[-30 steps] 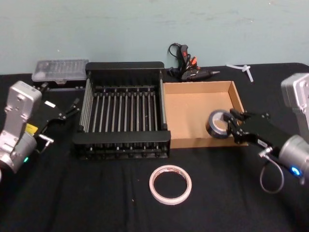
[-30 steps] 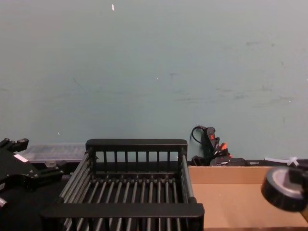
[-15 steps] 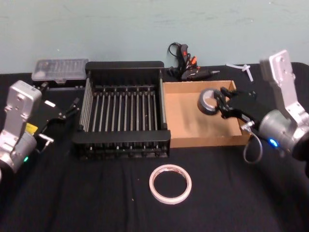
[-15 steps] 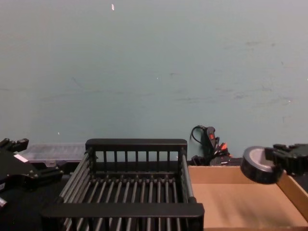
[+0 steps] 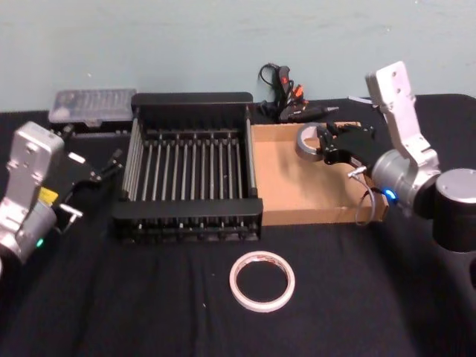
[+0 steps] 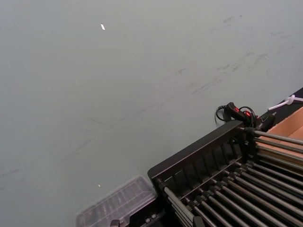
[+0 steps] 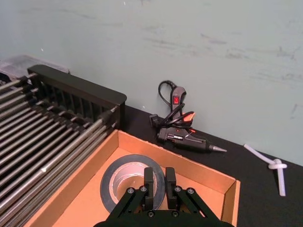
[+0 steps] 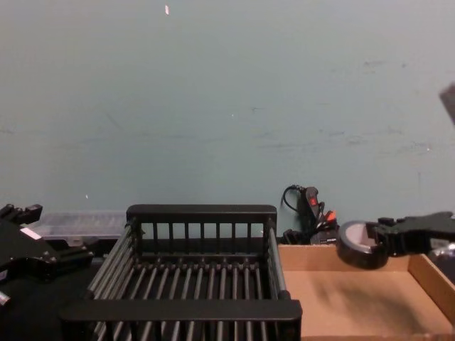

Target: Pick up the white tape and place it into the black box , Pick up the silver tape and place it into the brown box.

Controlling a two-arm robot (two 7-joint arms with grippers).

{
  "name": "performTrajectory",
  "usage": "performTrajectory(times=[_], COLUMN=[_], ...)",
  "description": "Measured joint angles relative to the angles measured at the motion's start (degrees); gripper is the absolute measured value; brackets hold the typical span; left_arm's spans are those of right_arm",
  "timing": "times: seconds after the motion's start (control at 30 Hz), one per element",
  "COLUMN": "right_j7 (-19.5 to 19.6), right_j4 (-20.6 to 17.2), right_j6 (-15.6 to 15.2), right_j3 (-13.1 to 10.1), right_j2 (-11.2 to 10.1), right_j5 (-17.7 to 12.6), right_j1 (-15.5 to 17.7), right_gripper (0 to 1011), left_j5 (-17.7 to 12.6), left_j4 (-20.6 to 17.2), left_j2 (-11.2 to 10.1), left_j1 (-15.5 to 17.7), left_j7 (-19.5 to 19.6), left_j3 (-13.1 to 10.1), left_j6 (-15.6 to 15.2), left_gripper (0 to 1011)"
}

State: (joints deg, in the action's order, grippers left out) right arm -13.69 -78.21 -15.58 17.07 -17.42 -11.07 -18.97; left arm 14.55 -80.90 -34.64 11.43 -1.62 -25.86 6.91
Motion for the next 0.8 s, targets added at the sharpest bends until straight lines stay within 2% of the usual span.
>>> performTrajectory(times=[0.13,0.37,0.8], right_j7=[0.04,0.07,-0.73], right_j4=[3.7,7.14,9.04], right_j6=[-0.01,-0.21,-1.12], right_j3=[0.37,0.44,-0.05], right_j2=[1.4,2.77,3.89], right_j5=[1.23,2.54,4.39], right_j1=[-1.94,-3.28,-3.29], right_gripper=[155,155,155], left_j5=[0.0,0.0,0.0], left_j4=[0.0,0.0,0.0], left_j2=[0.0,0.0,0.0], left_j1=[0.0,0.0,0.0], left_j7=[0.0,0.0,0.0], left_j3=[0.0,0.0,0.0], left_j6=[0.0,0.0,0.0], left_gripper=[1001,1001,1001])
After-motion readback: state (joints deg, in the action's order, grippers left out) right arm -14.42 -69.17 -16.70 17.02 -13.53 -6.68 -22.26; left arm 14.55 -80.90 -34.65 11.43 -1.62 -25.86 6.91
